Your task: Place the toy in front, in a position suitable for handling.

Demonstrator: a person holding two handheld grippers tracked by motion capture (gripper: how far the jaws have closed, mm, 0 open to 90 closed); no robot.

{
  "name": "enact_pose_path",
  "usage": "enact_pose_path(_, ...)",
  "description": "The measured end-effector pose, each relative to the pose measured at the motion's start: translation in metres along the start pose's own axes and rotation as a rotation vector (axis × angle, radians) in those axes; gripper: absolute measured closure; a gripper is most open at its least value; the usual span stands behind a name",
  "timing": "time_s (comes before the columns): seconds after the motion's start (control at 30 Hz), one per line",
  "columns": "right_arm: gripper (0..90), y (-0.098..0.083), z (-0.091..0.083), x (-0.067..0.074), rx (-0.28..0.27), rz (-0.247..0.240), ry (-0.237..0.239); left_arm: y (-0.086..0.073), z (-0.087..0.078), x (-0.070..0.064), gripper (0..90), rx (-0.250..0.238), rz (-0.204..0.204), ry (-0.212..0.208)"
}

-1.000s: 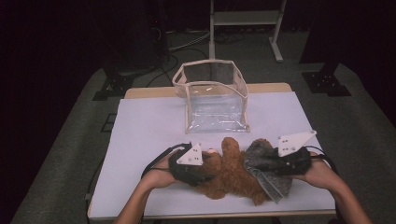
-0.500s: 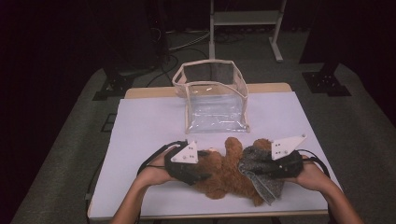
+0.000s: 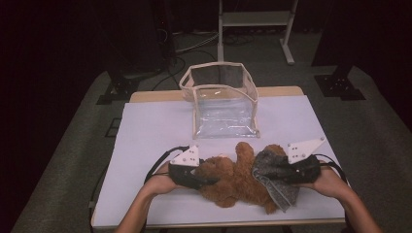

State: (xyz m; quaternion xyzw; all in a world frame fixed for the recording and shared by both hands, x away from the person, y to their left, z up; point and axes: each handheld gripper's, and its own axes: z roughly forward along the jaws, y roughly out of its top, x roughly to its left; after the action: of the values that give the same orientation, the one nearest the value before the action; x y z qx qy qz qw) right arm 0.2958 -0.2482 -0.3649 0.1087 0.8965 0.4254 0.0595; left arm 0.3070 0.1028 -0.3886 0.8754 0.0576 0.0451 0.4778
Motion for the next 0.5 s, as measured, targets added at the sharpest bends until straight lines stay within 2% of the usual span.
enact_pose_path(0.03,75.6,0.01,-0.01,0.002,0.002,-0.026,-0.033,0.005,0.006,-0.003,50.7,0.009,0.013,-0.004)
enact_pose_path(0.07,75.6,0.015,-0.015,0.003,-0.006,-0.04,-0.039,0.008,0.008,-0.004,50.7,0.019,0.029,-0.005)
enact_pose_path(0.1,75.6,0.015,-0.015,0.003,-0.006,-0.04,-0.039,0.008,0.008,-0.004,50.6,0.019,0.029,-0.005)
enact_pose_path(0.13,75.6,0.028,-0.022,0.006,-0.033,-0.059,-0.038,0.014,0.014,-0.006,50.6,0.026,0.045,-0.001)
enact_pose_path(0.17,75.6,0.028,-0.022,0.006,-0.033,-0.059,-0.038,0.014,0.014,-0.006,50.6,0.026,0.045,-0.001)
enact_pose_path(0.2,75.6,0.042,-0.021,0.008,-0.037,-0.088,-0.031,0.017,0.017,-0.007,50.5,0.028,0.053,-0.007)
enact_pose_path(0.27,75.5,0.055,-0.01,0.008,-0.013,-0.112,-0.019,0.02,0.023,-0.008,50.5,0.027,0.065,-0.018)
enact_pose_path(0.3,75.5,0.055,-0.01,0.008,-0.013,-0.112,-0.019,0.022,0.025,-0.01,50.5,0.027,0.066,-0.022)
enact_pose_path(0.33,75.4,0.06,-0.002,0.009,0.007,-0.125,-0.01,0.023,0.026,-0.012,50.4,0.028,0.073,-0.025)
enact_pose_path(0.37,75.3,0.067,0.015,0.009,0.042,-0.141,-0.001,0.024,0.028,-0.015,50.2,0.037,0.093,-0.025)
enact_pose_path(0.4,75.3,0.067,0.015,0.009,0.042,-0.141,-0.001,0.024,0.028,-0.015,50.0,0.037,0.093,-0.025)
enact_pose_path(0.43,75.2,0.068,0.023,0.009,0.062,-0.14,0.007,0.024,0.027,-0.017,50.0,0.044,0.099,-0.023)
enact_pose_path(0.47,75.3,0.067,0.029,0.008,0.09,-0.145,0.004,0.024,0.027,-0.018,50.0,0.047,0.103,-0.018)
enact_pose_path(0.5,75.3,0.062,0.031,0.005,0.128,-0.128,-0.005,0.023,0.025,-0.019,49.8,0.05,0.111,-0.011)
